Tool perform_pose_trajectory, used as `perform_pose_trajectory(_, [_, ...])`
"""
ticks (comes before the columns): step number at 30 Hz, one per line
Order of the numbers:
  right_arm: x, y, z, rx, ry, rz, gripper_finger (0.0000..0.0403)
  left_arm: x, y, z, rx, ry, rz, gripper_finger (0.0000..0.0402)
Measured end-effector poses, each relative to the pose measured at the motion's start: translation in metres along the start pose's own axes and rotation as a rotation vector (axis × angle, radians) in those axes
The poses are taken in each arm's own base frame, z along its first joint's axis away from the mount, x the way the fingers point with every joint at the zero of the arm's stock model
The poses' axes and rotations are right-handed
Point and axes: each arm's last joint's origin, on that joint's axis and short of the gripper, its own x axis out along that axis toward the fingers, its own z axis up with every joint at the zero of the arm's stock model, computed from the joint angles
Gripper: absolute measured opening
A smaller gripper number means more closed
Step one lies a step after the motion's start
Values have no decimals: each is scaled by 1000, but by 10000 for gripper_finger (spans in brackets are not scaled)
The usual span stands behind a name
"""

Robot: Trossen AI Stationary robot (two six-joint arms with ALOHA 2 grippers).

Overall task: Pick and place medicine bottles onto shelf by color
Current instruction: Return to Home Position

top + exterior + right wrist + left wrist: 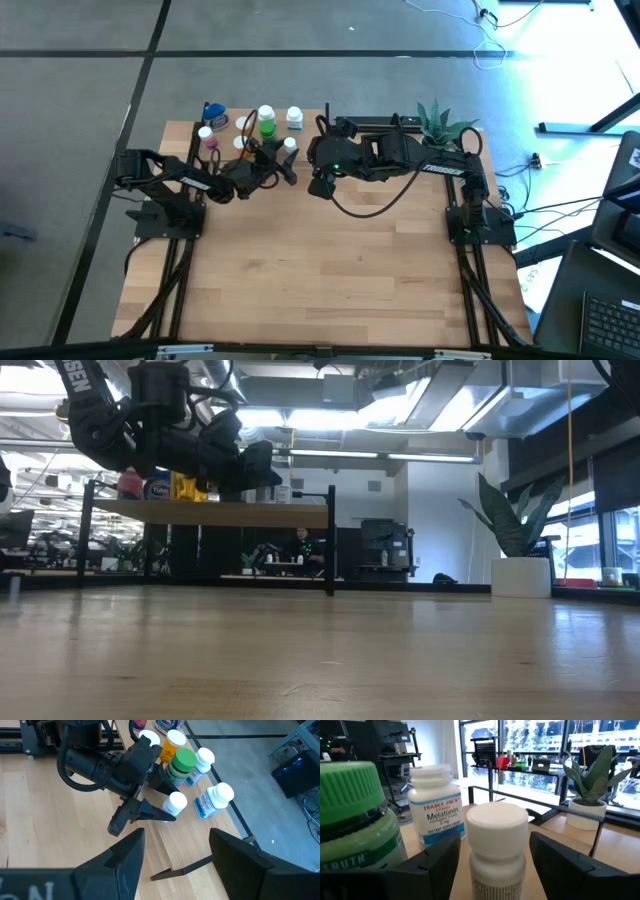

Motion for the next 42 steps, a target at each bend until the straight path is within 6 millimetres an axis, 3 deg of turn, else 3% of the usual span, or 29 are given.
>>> perform_pose_trajectory(25, [0,0,0,0,0,0,225,-1,0,11,74,-100,-11,244])
perform_pose_trajectory(36, [0,0,0,0,0,0,225,-11,-5,31,166,-223,-30,244])
perform_pose_trajectory(42, [0,0,0,0,0,0,225,-32,-12,57,244,-293,-79,244])
